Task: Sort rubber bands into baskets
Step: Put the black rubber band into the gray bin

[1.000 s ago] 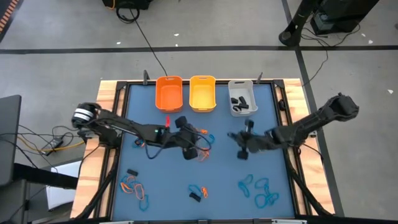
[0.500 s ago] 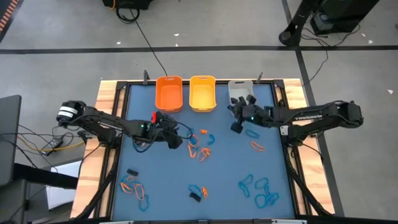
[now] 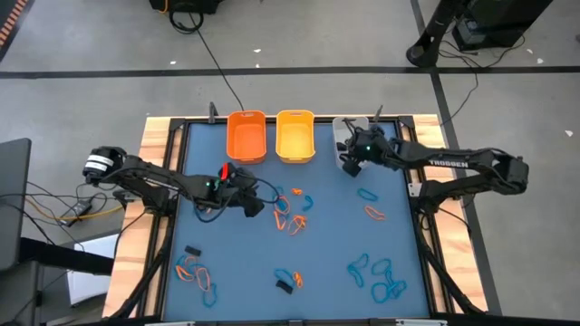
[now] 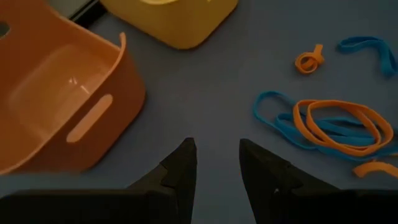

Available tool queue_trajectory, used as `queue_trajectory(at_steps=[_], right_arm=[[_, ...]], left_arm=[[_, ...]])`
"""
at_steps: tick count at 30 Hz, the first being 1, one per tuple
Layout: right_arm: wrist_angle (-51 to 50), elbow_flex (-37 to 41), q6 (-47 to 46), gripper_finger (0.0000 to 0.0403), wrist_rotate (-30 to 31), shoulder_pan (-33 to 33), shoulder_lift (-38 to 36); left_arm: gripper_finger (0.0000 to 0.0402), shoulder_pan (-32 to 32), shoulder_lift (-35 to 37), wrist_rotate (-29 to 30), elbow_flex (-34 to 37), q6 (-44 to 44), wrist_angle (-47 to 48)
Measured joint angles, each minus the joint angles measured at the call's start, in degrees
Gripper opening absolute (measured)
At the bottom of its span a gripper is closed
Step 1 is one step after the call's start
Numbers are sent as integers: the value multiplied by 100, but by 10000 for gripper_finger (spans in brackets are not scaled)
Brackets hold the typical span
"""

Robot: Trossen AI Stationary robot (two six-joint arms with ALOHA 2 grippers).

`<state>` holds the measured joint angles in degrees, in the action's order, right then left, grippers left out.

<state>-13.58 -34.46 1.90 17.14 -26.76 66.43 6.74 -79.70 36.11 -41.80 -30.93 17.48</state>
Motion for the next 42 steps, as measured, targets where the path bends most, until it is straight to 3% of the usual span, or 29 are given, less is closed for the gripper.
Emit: queue_trajectory(at_steps=[3, 7, 13, 17, 21, 25, 30, 32, 39, 42], right_arm=[[-40, 2, -20, 30, -463, -198, 0], [-39, 2, -20, 62, -524, -356, 0], [-37, 2, -1, 141, -642, -388, 0], [-21, 4, -211, 190, -330, -381, -4], [77, 4, -222, 216, 165, -381, -7], [208, 4, -189, 223, 79, -383, -7], [399, 4, -375, 216, -1265, -262, -9], [527, 4, -477, 208, -1484, -129, -9], [728, 4, -536, 183, -1532, 439, -9], [776, 4, -538, 177, -1532, 643, -9]], left_arm=[[127, 11, 0, -47, 0, 80, -141], [127, 11, -1, -65, 0, 94, -271], [127, 18, -2, -308, 0, 187, -238], [127, 20, -4, -456, 0, 224, -167], [127, 22, -4, -477, 0, 210, 90], [127, 22, -4, -685, 0, -15, 620], [127, 72, -4, -976, 0, -382, 1217], [127, 110, 42, -1174, 0, -453, 1485], [127, 272, 381, -2371, -15, -1043, 3013], [127, 317, 426, -2418, -13, -1339, 3983]])
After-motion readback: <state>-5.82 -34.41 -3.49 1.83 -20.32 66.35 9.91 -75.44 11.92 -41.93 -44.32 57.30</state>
